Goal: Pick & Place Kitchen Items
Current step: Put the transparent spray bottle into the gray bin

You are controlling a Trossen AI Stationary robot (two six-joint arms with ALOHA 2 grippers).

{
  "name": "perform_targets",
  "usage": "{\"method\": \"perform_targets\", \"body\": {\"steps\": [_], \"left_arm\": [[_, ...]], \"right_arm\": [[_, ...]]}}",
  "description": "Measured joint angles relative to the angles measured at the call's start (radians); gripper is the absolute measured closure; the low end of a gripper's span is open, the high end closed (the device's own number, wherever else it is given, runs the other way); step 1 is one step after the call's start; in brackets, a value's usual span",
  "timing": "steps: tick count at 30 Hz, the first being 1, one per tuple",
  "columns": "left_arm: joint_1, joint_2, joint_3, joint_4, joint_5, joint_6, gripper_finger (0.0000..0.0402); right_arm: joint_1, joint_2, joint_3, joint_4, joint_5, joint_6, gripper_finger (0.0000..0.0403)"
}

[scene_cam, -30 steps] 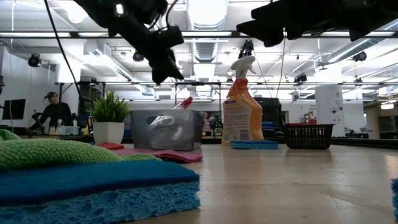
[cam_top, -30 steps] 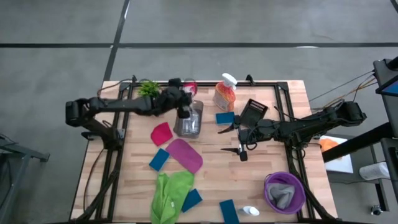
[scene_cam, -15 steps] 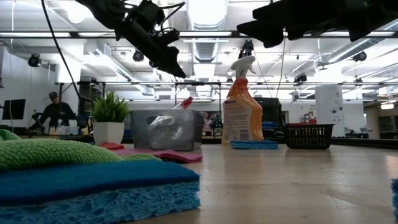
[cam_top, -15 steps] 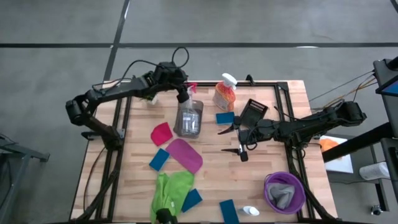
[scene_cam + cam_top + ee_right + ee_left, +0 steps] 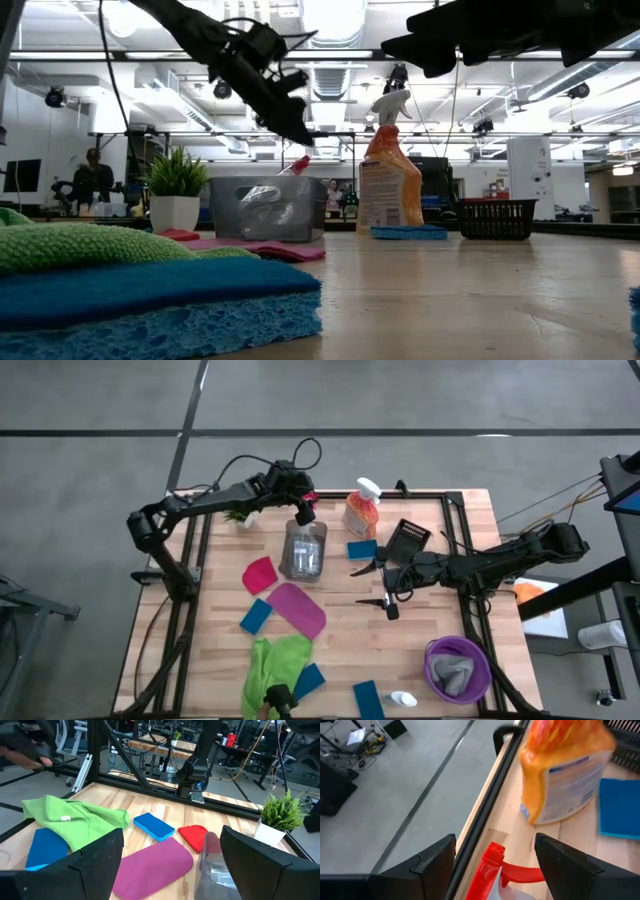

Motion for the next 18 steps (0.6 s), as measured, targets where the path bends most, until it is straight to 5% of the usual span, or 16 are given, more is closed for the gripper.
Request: {"method": "perform_targets", "body": {"steps": [11,18], "left_arm": [[0.035,0.041,0.003,-0.006,-0.036,0.056,0.0128],[0.036,0.041,0.002,-0.006,0.045,0.117,0.0148]], "right_arm": [[0.0,0.0,0.0,-0.001,0.0,0.0,0.0078],[0.0,0.0,0.0,-0.001,0.0,0.0,0.0078]]}}
